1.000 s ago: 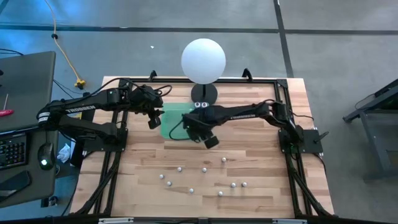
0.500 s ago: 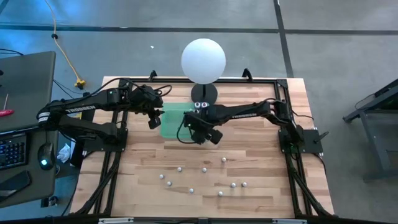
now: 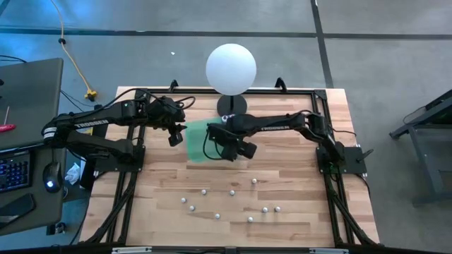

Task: Pick & Place food coloring
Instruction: Adjust the big blue food coloring bottle in the green bin

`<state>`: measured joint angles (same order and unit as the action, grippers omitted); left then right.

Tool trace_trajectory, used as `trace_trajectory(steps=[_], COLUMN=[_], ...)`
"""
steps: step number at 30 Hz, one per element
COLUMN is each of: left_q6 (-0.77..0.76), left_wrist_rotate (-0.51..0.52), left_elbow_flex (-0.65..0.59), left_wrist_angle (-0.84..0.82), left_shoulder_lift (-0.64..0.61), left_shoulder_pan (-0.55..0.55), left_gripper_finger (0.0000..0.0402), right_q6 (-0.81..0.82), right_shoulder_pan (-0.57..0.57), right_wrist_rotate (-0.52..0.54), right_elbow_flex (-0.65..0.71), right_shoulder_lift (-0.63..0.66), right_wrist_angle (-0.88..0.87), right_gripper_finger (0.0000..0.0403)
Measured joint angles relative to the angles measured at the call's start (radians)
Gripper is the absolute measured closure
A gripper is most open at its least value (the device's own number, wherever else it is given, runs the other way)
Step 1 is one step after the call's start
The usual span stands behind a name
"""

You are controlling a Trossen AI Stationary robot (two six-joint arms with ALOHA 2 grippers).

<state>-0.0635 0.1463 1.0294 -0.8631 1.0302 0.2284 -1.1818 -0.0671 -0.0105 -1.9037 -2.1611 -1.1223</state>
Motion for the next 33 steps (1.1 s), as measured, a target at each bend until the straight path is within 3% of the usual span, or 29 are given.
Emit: trace_trajectory(steps=[12, 17, 23, 30, 33], left_q6=[-0.043, -0.043, -0.046, -0.046, -0.046], left_wrist_rotate=[-0.063, -0.062, -0.063, -0.063, -0.066], left_elbow_flex=[0.0, 0.0, 0.0, 0.0, 0.0], left_wrist_angle=[-0.003, -0.003, -0.003, -0.003, -0.003], left_shoulder_lift=[0.0, 0.0, 0.0, 0.0, 0.0], left_shoulder_pan=[0.0, 0.0, 0.0, 0.0, 0.0], left_gripper_finger=[0.0273, 0.0273, 0.0273, 0.0273, 0.0273], right_q6=[-0.036, -0.131, -0.157, -0.198, -0.261], right_shoulder_pan=[-0.056, -0.057, -0.059, -0.06, -0.059], right_wrist_rotate=[0.007, 0.134, -0.001, -0.05, -0.017], right_elbow_flex=[0.134, 0.183, 0.194, 0.218, 0.269], right_shoulder_lift=[0.002, 0.004, -0.004, -0.03, -0.03], right_wrist_angle=[0.11, 0.157, 0.16, 0.173, 0.193], right_gripper_finger=[0.0206, 0.0206, 0.0206, 0.0207, 0.0218])
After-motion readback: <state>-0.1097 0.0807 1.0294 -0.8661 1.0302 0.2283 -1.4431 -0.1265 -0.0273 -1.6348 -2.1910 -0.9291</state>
